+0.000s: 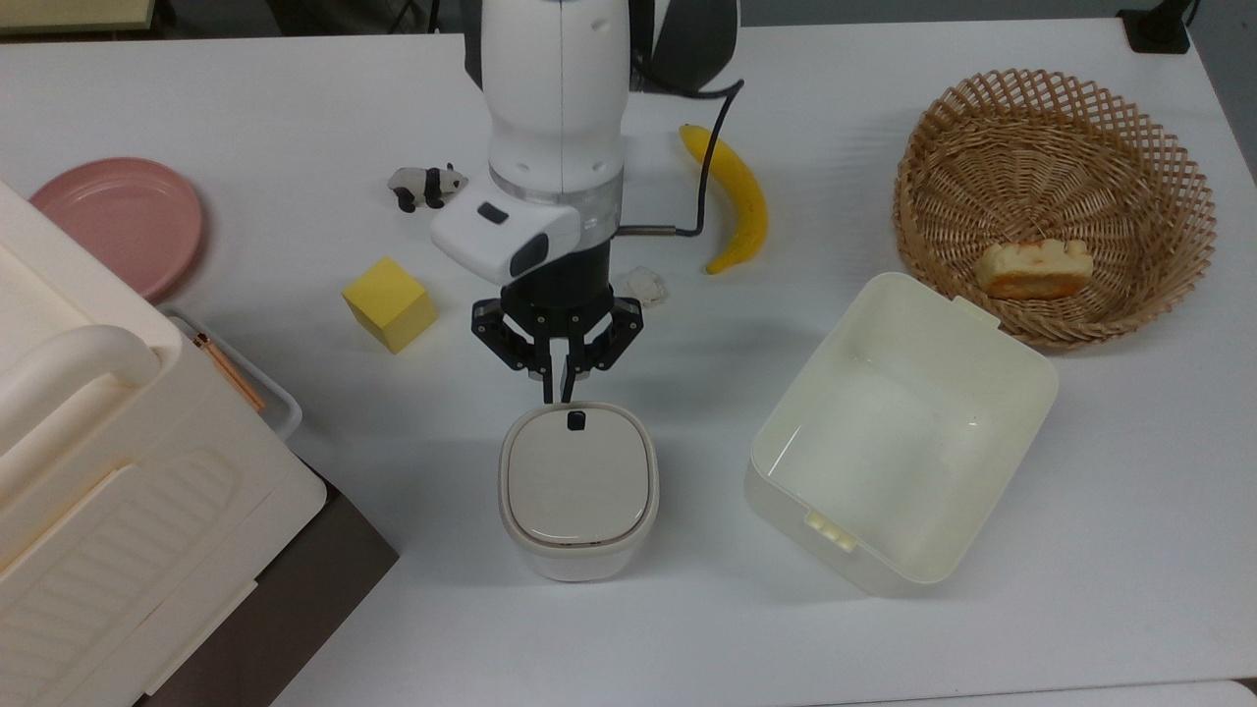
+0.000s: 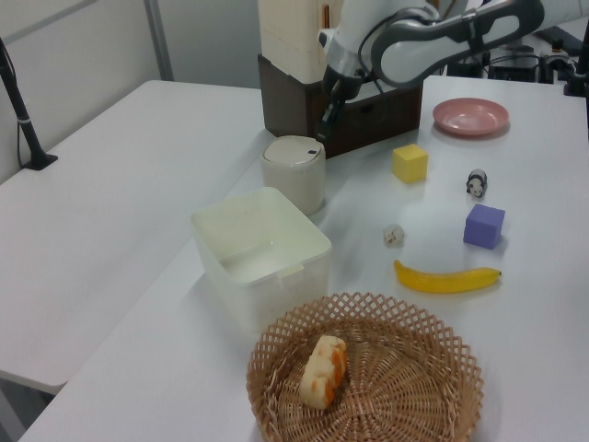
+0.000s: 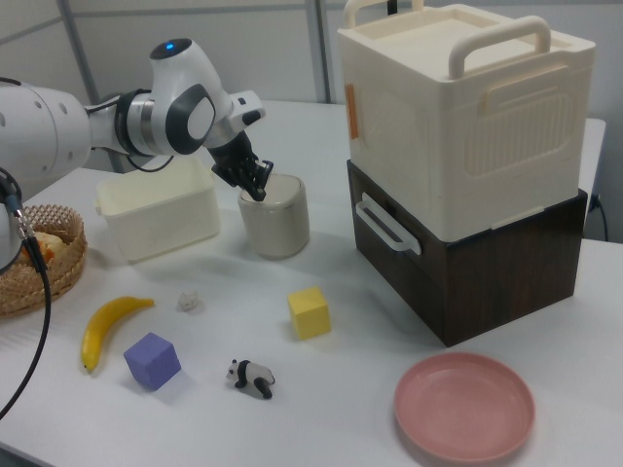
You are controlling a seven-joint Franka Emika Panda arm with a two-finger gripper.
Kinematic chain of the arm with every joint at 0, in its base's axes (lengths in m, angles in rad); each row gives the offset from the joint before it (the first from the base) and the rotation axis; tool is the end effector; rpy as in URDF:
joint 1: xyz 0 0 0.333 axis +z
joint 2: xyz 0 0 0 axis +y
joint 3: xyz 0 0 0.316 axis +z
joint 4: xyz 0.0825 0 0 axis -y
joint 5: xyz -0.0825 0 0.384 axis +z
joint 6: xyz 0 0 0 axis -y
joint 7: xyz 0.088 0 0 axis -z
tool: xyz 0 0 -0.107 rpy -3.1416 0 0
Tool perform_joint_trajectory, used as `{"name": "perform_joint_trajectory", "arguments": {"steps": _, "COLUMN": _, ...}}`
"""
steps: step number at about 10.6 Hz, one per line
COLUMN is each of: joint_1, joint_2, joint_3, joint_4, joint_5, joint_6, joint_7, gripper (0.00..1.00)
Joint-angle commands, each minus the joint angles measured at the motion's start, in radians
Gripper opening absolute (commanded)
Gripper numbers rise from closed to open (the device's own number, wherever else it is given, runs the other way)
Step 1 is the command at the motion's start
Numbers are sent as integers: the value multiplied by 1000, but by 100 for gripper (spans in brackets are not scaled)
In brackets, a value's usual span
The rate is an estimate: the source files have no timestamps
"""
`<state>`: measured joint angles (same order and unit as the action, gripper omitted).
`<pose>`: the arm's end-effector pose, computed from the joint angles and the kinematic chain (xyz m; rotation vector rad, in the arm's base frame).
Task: Open the trash can
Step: 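Move the gripper down over the small cream trash can lid, then close the gripper on the lid's front tab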
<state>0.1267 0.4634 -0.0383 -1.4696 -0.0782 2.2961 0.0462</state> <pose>0.7205 0.0671 0.4514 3.0279 0.1372 0.5640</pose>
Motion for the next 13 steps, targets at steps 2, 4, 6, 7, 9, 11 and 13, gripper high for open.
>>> {"name": "perform_joint_trajectory", "arguments": {"steps": 2, "joint_1": 39, "joint_2": 46, "joint_3": -11, "joint_4": 2, "joint_5": -72, "joint_6": 121, "joint_7": 122, "gripper": 12}}
{"name": "perform_joint_trajectory", "arguments": {"steps": 4, "joint_1": 40, "joint_2": 52, "joint_3": -11, "joint_4": 2, "joint_5": -95, "joint_6": 154, "joint_7": 155, "gripper": 12}}
{"name": "perform_joint_trajectory", "arguments": {"steps": 6, "joint_1": 40, "joint_2": 64, "joint_3": -11, "joint_4": 0, "joint_5": -98, "joint_6": 154, "joint_7": 152, "gripper": 12}}
{"name": "perform_joint_trajectory", "arguments": {"steps": 7, "joint_1": 40, "joint_2": 70, "joint_3": -11, "joint_4": -1, "joint_5": -110, "joint_6": 152, "joint_7": 150, "gripper": 12}}
{"name": "perform_joint_trajectory", "arguments": {"steps": 9, "joint_1": 40, "joint_2": 73, "joint_3": -11, "joint_4": -5, "joint_5": -121, "joint_6": 151, "joint_7": 152, "gripper": 11}}
{"name": "perform_joint_trajectory", "arguments": {"steps": 11, "joint_1": 40, "joint_2": 80, "joint_3": -9, "joint_4": -11, "joint_5": -121, "joint_6": 149, "joint_7": 150, "gripper": 11}}
{"name": "perform_joint_trajectory", "arguments": {"steps": 13, "joint_1": 40, "joint_2": 67, "joint_3": -9, "joint_4": -3, "joint_5": -104, "joint_6": 143, "joint_7": 156, "gripper": 11}}
